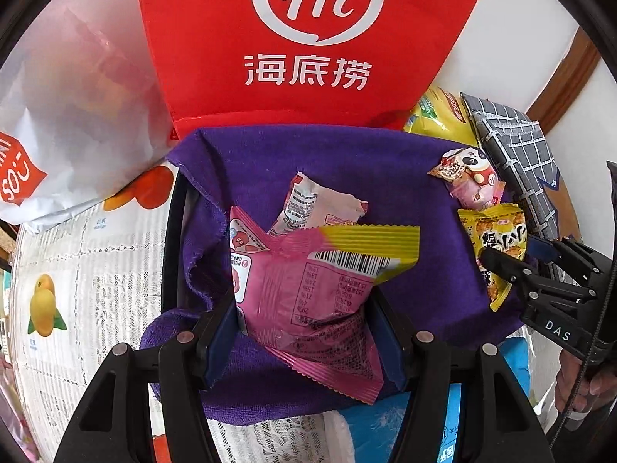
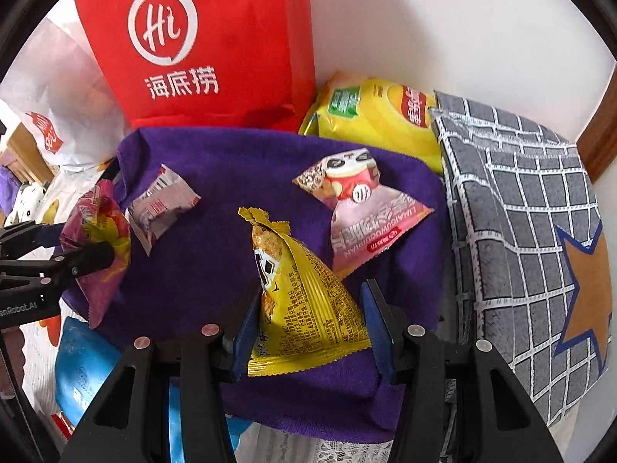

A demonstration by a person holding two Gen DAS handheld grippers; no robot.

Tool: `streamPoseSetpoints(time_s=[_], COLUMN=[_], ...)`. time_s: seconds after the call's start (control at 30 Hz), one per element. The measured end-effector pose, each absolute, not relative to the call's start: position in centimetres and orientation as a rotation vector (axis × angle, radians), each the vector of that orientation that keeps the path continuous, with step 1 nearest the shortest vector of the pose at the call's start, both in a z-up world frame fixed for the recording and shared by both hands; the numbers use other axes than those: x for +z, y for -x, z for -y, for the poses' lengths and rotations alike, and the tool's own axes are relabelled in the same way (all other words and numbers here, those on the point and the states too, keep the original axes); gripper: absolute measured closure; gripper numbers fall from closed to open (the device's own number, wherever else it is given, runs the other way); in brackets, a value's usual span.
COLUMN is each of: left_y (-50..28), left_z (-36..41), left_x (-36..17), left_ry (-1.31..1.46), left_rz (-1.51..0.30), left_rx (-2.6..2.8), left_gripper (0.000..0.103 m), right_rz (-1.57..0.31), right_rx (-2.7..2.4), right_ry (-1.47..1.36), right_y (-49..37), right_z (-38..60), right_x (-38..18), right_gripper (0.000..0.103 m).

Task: Organize snacks
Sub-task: 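Lower both bags onto the purple towel and open both grippers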

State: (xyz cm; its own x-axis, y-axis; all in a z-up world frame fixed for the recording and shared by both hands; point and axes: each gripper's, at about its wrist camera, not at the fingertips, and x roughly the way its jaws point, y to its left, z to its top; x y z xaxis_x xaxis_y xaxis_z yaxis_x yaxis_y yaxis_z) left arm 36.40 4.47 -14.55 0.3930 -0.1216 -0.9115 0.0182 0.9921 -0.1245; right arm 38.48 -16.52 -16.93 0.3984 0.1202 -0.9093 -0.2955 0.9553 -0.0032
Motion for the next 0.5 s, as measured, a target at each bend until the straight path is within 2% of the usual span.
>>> streamPoseSetpoints(time_s=[0.37,0.4,0.47,0.5], left_y=[-36.1,-35.9,-35.6,-35.4], left_z=[-4.3,-4.2,-3.9,-3.8], left_x=[-13.5,-13.2,-12.3,-11.9], left_ry=[0.097,0.100,0.100,0.095], left_rz=[-1.155,-1.149,-1.130,-1.119], left_rx=[-0.123,-0.135,-0.149,-0.149], left_gripper=[0.039,0.037,0.031,0.030], right_rz=[-1.134,-1.128,-1.105,-1.092], right_rx=[0.243,0.241,0.236,0.233], right_ry=[0.164,0.160,0.152,0.149], right_y=[-37.6,-37.4,-36.8,-36.4], right_z=[16.6,16.6,16.7,16.7], right_x=[-16.4,-16.1,-15.1,-14.5], right_gripper=[0.050,0.048,0.036,0.033])
